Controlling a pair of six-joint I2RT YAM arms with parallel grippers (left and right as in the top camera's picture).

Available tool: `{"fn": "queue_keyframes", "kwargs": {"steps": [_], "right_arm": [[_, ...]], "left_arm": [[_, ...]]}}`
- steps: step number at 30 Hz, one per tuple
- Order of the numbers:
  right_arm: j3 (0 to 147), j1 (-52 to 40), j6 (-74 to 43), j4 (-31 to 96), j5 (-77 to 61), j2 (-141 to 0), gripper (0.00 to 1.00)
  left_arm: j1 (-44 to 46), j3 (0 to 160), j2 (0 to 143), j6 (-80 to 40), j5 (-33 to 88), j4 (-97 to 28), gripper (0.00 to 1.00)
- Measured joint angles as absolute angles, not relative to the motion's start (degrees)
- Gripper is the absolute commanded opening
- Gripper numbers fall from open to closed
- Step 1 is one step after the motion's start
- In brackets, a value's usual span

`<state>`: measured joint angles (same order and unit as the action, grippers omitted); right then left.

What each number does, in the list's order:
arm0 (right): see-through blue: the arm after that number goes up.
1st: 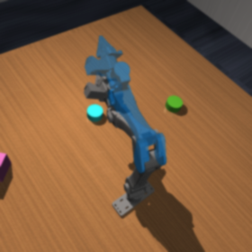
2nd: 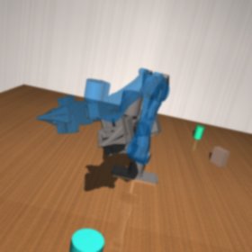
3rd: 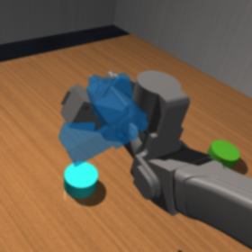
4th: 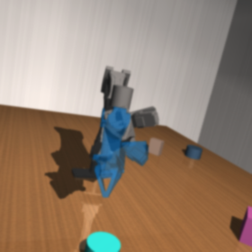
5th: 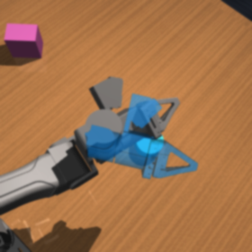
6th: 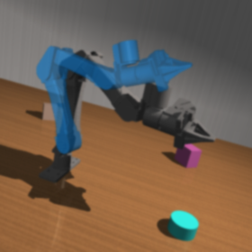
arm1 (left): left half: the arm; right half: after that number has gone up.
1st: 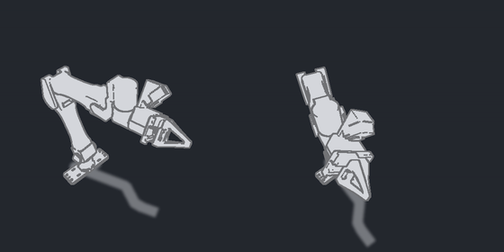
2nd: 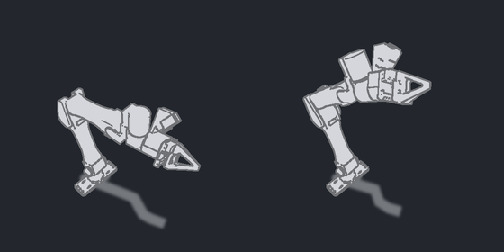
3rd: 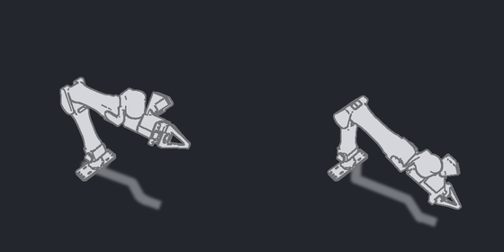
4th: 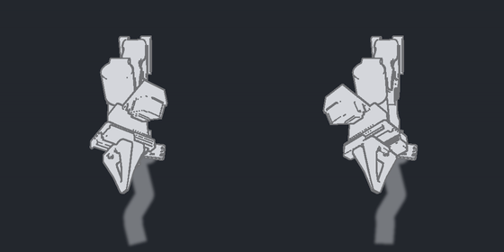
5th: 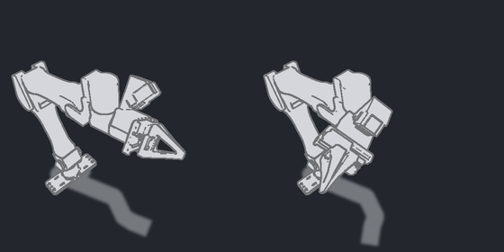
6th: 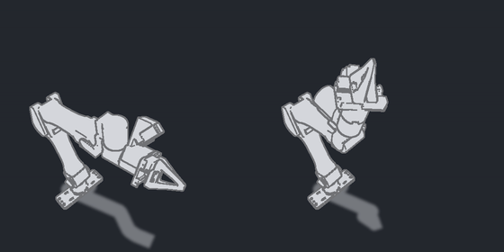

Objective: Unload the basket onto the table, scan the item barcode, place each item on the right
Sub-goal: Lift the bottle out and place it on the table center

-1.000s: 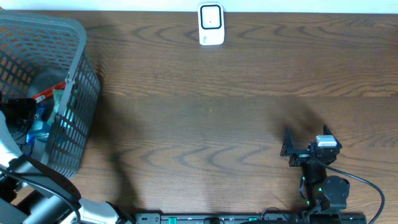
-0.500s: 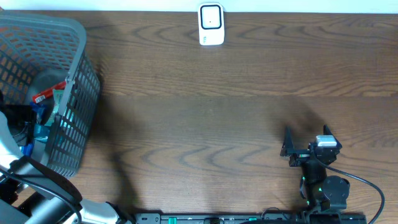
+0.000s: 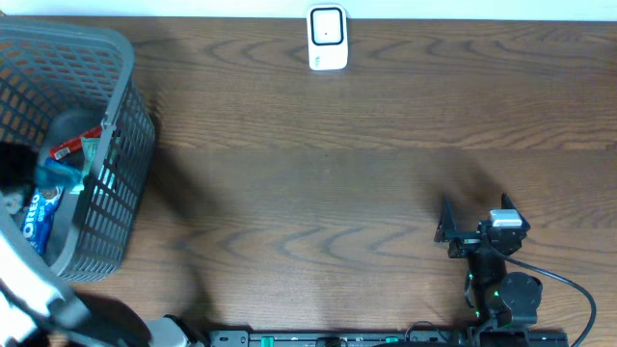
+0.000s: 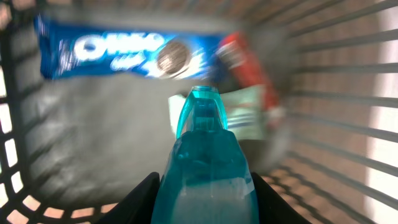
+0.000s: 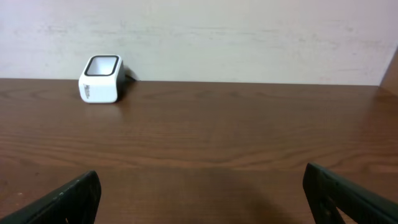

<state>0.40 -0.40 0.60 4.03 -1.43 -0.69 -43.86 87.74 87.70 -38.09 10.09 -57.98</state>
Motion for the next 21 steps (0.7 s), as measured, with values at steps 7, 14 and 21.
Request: {"fn": "queue_keyframes", "kwargs": {"steps": [7,14,21], "right_arm": [[0.4,-0.4,0.6,4.03,-1.43,-0.69,0.99],[0.4,-0.4,0.6,4.03,-1.45,-0.69,0.99],[0.4,-0.4,0.62,4.03,-1.43,-0.69,0.99]], "left_arm": [[-43.88,92.14,72.53,-37.63,11.6,-57.04,0.34],[-43.31,92.18,64.82,-37.47,22.94,-53.89,0.34],[-31.55,92.18,64.18,-34.41,30.68,-54.57,0.34]]}}
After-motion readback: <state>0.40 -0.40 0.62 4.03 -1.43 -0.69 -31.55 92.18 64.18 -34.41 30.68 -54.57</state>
